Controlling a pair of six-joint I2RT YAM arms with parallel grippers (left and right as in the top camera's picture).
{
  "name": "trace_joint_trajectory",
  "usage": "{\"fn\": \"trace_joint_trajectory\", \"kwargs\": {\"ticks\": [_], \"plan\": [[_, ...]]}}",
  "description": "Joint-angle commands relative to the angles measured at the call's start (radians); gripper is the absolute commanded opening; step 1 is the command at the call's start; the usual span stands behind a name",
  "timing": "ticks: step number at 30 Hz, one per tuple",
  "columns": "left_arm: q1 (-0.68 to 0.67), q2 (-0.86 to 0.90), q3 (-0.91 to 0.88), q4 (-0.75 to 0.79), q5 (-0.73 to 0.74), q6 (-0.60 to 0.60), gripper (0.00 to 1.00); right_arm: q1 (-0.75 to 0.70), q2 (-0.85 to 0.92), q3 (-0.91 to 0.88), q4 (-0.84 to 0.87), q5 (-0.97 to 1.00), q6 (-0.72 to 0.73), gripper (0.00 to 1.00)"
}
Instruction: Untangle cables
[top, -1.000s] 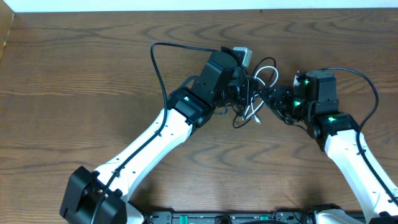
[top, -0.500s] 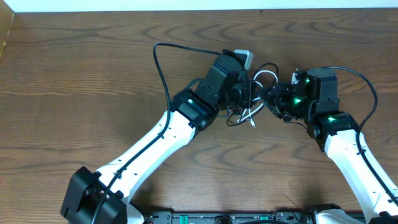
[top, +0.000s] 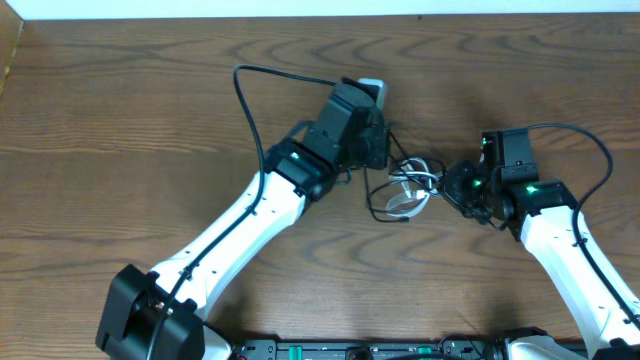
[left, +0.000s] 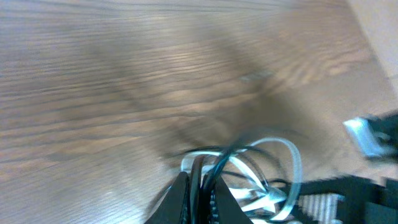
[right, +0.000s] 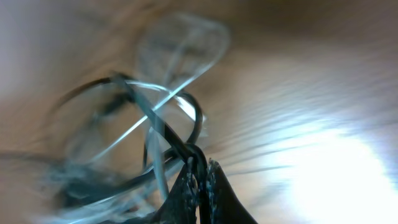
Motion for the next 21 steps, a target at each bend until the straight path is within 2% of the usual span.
{"fn": "trace_joint_trajectory", "kwargs": {"ticks": [1,5,10,13,15,16,17,18,20,21], "plan": [[0.105,-0.021,0.015,0.003,-0.084,0.021,0.07,-0.039,0.014,-0.016,-0.056,0.421,-0.127,0.01],[0.179,-0.021,0.015,-0.026,-0.085,0.021,0.07,-0.090,0.014,-0.016,-0.052,0.537,-0.129,0.01],[0.237,-0.021,0.015,-0.048,-0.080,0.021,0.07,-0.176,0.014,-0.016,-0.052,0.576,-0.129,0.01],[0.238,-0.021,0.015,-0.058,-0.077,0.021,0.08,-0.217,0.014,-0.016,-0.032,0.541,-0.129,0.06],[0.236,-0.021,0.015,-0.063,-0.047,0.021,0.08,-0.224,0.014,-0.016,0.022,0.412,-0.166,0.07],[0.235,-0.021,0.015,-0.062,0.002,0.021,0.07,-0.224,0.014,-0.016,0.087,0.240,-0.258,0.18],[0.234,-0.021,0.015,-0.062,0.032,0.021,0.08,-0.223,0.014,-0.016,0.116,0.161,-0.297,0.22],[0.229,-0.021,0.015,-0.060,0.081,0.021,0.07,-0.217,0.014,-0.016,0.192,-0.060,-0.401,0.36],[0.224,-0.021,0.015,-0.055,0.139,0.021,0.08,-0.196,0.014,-0.016,0.289,-0.304,-0.496,0.47],[0.222,-0.021,0.015,-0.051,0.164,0.021,0.07,-0.187,0.014,-0.016,0.316,-0.353,-0.500,0.49]]}}
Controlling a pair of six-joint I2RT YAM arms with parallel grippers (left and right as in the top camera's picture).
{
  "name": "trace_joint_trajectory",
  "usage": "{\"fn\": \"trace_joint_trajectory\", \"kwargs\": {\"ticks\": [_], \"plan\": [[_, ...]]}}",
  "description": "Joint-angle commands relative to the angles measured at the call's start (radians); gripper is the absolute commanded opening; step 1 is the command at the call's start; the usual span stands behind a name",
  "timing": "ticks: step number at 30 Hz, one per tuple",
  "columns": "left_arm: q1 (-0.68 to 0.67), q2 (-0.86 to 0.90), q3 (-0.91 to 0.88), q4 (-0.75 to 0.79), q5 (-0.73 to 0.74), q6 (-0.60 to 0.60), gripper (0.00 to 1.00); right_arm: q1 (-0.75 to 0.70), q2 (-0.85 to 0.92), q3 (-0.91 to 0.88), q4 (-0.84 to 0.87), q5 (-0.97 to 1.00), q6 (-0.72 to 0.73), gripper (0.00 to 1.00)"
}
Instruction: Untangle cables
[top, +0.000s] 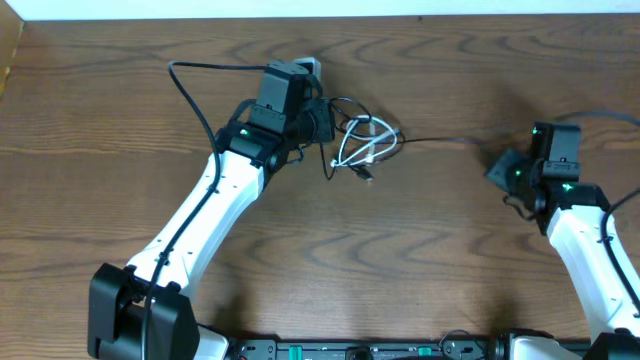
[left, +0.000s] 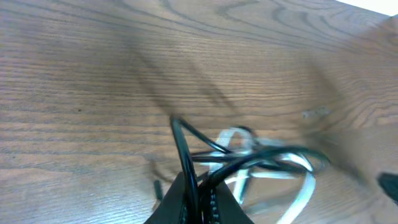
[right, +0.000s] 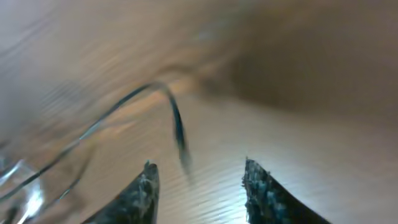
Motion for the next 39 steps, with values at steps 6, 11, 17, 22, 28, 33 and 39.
{"fn": "trace_joint_trajectory", "kwargs": {"ticks": [6,11,17,22,28,33,39], "plan": [[-0.040,-0.020,0.015,0.092,0.336,0.018,0.07,0.130,0.005,0.002,0.142,-0.450,-0.154,0.52],[-0.107,-0.020,0.015,0.174,0.492,0.102,0.07,0.214,0.005,0.002,0.154,-0.449,-0.154,0.58],[-0.142,-0.021,0.015,0.195,0.517,0.125,0.07,0.235,0.005,0.002,0.146,-0.317,-0.154,0.54],[-0.142,-0.021,0.015,0.211,0.584,0.126,0.07,0.235,0.024,0.002,0.089,-0.119,-0.154,0.48],[-0.139,-0.021,0.015,0.200,0.517,0.126,0.07,0.233,0.109,0.002,0.046,-0.094,-0.154,0.01],[-0.091,-0.021,0.015,0.101,0.290,0.152,0.07,0.178,0.113,0.002,-0.067,0.189,-0.056,0.01],[0.073,-0.021,0.015,-0.011,0.214,0.155,0.07,0.018,0.113,0.002,-0.146,0.285,0.058,0.01]]}}
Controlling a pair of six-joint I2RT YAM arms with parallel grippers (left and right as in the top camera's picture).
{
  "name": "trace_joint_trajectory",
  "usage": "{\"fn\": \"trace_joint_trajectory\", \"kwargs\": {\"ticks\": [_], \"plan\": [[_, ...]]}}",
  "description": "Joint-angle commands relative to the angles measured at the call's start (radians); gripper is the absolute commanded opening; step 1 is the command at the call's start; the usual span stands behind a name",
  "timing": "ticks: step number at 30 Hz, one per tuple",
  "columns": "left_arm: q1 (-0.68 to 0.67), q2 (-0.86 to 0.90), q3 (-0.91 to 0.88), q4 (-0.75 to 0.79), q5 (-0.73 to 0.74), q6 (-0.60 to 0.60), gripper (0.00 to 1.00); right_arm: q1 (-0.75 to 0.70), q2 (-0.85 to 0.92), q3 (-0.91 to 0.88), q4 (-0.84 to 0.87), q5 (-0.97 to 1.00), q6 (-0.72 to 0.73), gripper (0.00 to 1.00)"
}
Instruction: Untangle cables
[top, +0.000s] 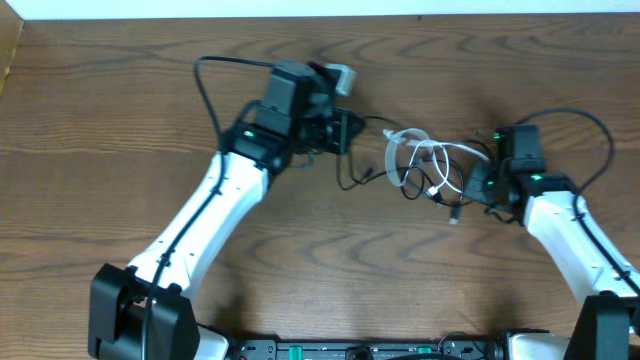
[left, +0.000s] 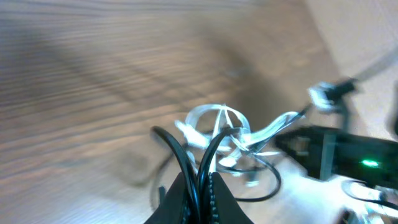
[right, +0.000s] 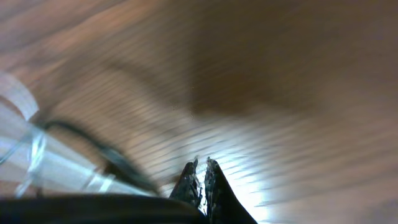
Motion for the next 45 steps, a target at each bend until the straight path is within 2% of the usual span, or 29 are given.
{"fn": "trace_joint_trajectory", "kwargs": {"ticks": [1,9,14,24,34,36,38,40,43,45], "plan": [[0.093,-0.019,0.015,-0.043,-0.097,0.021,0.08,-0.079,-0.004,0.003,-0.005,0.091,0.090,0.01],[0.247,-0.019,0.015,-0.122,-0.237,0.021,0.07,-0.204,-0.004,0.003,-0.009,0.113,0.129,0.01],[0.339,-0.019,0.015,-0.129,-0.243,0.021,0.07,-0.293,-0.004,0.003,-0.012,0.196,0.138,0.01],[0.515,-0.019,0.015,-0.147,-0.263,0.021,0.08,-0.544,-0.004,0.003,0.000,0.204,0.138,0.01],[0.593,-0.019,0.015,-0.147,-0.263,0.017,0.07,-0.779,-0.004,0.003,0.026,0.197,0.138,0.01],[0.591,-0.019,0.015,-0.147,-0.247,-0.008,0.07,-0.810,-0.004,0.003,0.034,0.138,0.137,0.01],[0.580,-0.019,0.015,-0.143,-0.128,-0.021,0.07,-0.818,-0.004,0.003,0.072,-0.016,0.080,0.01],[0.554,-0.019,0.015,-0.124,0.017,-0.020,0.07,-0.806,-0.004,0.003,0.133,-0.253,-0.010,0.01],[0.479,-0.019,0.015,-0.066,0.167,-0.020,0.07,-0.758,-0.004,0.003,0.211,-0.507,-0.067,0.01],[0.389,-0.019,0.015,-0.021,0.195,-0.020,0.07,-0.665,-0.004,0.003,0.276,-0.657,-0.108,0.01]]}}
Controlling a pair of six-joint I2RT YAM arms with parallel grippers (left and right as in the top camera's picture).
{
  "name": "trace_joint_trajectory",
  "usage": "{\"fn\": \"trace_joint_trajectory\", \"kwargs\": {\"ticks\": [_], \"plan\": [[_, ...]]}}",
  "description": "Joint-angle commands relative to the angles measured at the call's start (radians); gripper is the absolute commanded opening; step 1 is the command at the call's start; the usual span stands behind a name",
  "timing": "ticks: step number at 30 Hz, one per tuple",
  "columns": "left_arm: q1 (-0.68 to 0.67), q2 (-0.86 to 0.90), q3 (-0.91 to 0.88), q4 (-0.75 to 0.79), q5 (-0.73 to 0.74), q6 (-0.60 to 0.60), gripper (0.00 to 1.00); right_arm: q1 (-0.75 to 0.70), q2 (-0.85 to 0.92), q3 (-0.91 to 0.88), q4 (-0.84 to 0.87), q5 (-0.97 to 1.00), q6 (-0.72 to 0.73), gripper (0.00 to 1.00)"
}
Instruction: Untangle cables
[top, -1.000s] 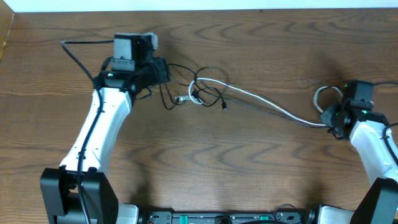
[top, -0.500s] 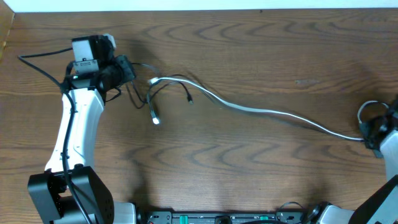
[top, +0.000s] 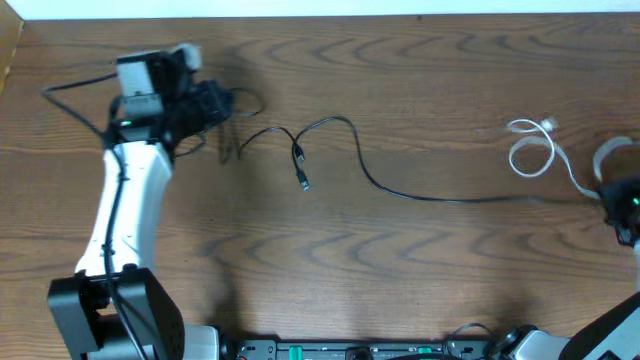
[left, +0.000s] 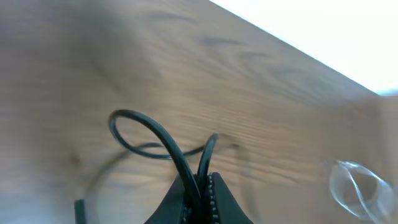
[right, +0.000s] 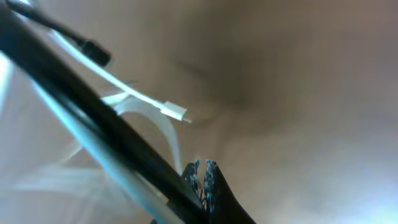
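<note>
A black cable lies stretched across the table, with small loops and a plug toward the left. My left gripper, at the far left back, is shut on the black cable where two strands pass between its jaws. A white cable lies in a loop at the right, apart from the black loops. It trails to my right gripper at the table's right edge. In the right wrist view the gripper is shut; the white cable and a blurred black strand run to the jaws.
The brown wooden table has a white wall edge along the back. The left arm's own black lead loops at the far left. A pale loop sits by the right arm at the frame's edge.
Both grippers were near the middle with the tangle between them. Now the left is at the far left back, the right at the right edge. The black cable lies drawn out; the white loop is separate.
Both grippers were shut at the tangle in the table's middle. Then the left held the tangle at the back left, with the right open and away. Then the right was shut at the tangle's right side. Now the two cables lie apart.
</note>
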Motion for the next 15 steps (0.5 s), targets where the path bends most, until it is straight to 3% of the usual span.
{"fn": "trace_joint_trajectory", "kwargs": {"ticks": [1,8,10,11,12,13,15], "plan": [[-0.126,-0.019,0.015,0.043,0.153,-0.004,0.07,0.124,-0.004,0.003,0.048,-0.348,-0.108,0.01],[-0.387,-0.019,0.015,0.125,0.167,0.010,0.08,0.518,-0.004,0.003,0.070,-0.412,-0.322,0.01],[-0.422,-0.019,0.015,0.159,0.214,0.010,0.17,0.616,-0.004,0.003,0.089,-0.414,-0.371,0.06],[-0.432,-0.019,0.015,0.175,0.234,0.010,0.29,0.641,-0.005,0.003,0.102,-0.414,-0.378,0.16],[-0.439,-0.019,0.015,0.186,0.239,0.010,0.38,0.671,-0.004,0.003,0.133,-0.413,-0.377,0.36],[-0.439,-0.019,0.016,0.188,0.239,0.010,0.41,0.684,-0.004,0.003,0.156,-0.412,-0.377,0.46],[-0.438,-0.019,0.015,0.187,0.239,0.010,0.44,0.692,-0.004,0.003,0.186,-0.402,-0.377,0.52]]}}
